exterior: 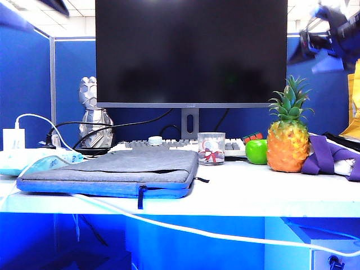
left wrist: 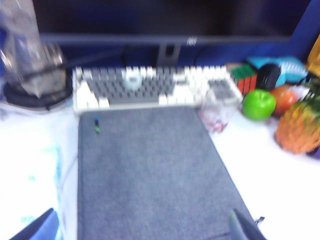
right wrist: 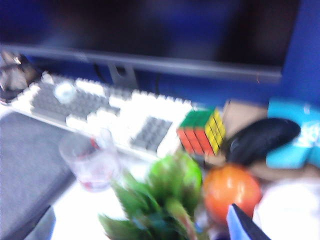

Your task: Pick up the pineapple and place it above the gray bag.

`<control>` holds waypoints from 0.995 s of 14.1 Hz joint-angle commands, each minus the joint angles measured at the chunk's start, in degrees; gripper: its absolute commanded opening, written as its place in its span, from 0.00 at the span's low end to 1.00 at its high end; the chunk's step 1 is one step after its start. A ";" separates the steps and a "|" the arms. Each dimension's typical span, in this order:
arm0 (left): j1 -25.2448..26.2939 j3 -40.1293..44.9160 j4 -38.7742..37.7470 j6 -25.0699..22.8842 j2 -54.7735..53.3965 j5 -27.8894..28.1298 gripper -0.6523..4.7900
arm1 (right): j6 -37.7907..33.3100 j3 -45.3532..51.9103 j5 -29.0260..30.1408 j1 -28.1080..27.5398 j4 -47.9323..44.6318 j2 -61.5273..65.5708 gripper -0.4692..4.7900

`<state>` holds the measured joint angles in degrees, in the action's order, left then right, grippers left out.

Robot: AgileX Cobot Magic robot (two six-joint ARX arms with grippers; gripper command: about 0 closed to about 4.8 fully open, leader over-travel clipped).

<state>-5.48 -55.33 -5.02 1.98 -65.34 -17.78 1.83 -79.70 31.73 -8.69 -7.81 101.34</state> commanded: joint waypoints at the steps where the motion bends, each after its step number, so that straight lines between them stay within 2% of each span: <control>1: -0.90 -0.24 1.46 2.34 -3.34 -1.09 1.00 | -0.28 -0.70 3.69 0.07 0.57 3.02 1.00; 6: -3.32 -0.26 5.88 4.52 -4.57 -0.39 1.00 | -0.77 -2.80 4.44 1.07 -1.25 9.49 1.00; 11: -3.96 -0.26 5.97 4.76 -4.59 0.28 1.00 | -2.71 -12.63 2.93 2.36 -0.48 16.26 1.00; 14: -3.96 -0.26 5.95 4.76 -4.59 0.68 1.00 | -3.28 -13.68 2.27 2.84 0.79 18.40 1.00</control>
<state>-9.37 -55.33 0.25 6.50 -70.04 -17.26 -1.23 -93.10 34.06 -6.11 -6.79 119.63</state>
